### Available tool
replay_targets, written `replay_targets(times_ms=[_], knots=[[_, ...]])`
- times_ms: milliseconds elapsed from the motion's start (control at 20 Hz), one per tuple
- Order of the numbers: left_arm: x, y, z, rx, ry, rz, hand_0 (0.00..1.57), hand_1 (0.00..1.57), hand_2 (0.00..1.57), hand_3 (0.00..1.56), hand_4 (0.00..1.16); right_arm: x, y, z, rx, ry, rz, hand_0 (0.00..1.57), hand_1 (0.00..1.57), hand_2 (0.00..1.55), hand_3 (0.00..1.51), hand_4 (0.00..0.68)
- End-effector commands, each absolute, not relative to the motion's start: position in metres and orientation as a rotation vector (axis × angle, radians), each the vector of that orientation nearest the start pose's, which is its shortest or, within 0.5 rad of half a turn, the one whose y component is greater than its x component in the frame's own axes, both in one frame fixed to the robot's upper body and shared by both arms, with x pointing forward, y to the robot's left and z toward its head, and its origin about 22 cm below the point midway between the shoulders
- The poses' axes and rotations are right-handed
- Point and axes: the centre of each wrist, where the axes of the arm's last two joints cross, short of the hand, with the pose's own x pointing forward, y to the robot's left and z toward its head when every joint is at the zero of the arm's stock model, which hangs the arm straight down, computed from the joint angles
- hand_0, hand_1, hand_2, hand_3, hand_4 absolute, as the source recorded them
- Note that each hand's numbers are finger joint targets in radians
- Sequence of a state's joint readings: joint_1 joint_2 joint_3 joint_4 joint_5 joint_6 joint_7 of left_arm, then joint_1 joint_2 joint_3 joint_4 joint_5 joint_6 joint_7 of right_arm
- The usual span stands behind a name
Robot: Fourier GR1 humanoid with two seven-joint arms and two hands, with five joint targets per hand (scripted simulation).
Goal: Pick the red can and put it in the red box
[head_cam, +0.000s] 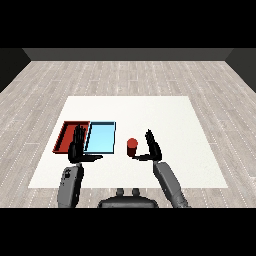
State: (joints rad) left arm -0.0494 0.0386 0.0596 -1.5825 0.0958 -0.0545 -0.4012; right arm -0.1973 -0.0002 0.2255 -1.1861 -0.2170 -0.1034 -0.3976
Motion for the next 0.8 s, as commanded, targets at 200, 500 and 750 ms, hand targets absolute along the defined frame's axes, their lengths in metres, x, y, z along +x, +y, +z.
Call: replay_targets(times_ms=[200, 500, 750], knots=[[0.249, 0.236, 0.007, -0.066, -2.023, 0.075, 0.0, 0.0, 0.0, 0.0, 0.0, 0.296, -0.139, -0.056, 0.277, -1.668, 0.005, 0.0, 0.0, 0.0, 0.0, 0.0], [0.239, 0.248, 0.022, -0.044, -2.02, 0.037, 0.0, 0.0, 0.0, 0.0, 0.0, 0.295, -0.14, -0.068, 0.279, -1.674, -0.025, 0.0, 0.0, 0.0, 0.0, 0.0], [0.243, 0.25, 0.031, -0.047, -2.031, 0.034, 0.0, 0.0, 0.0, 0.0, 0.0, 0.291, -0.133, -0.075, 0.303, -1.666, -0.031, 0.0, 0.0, 0.0, 0.0, 0.0]])
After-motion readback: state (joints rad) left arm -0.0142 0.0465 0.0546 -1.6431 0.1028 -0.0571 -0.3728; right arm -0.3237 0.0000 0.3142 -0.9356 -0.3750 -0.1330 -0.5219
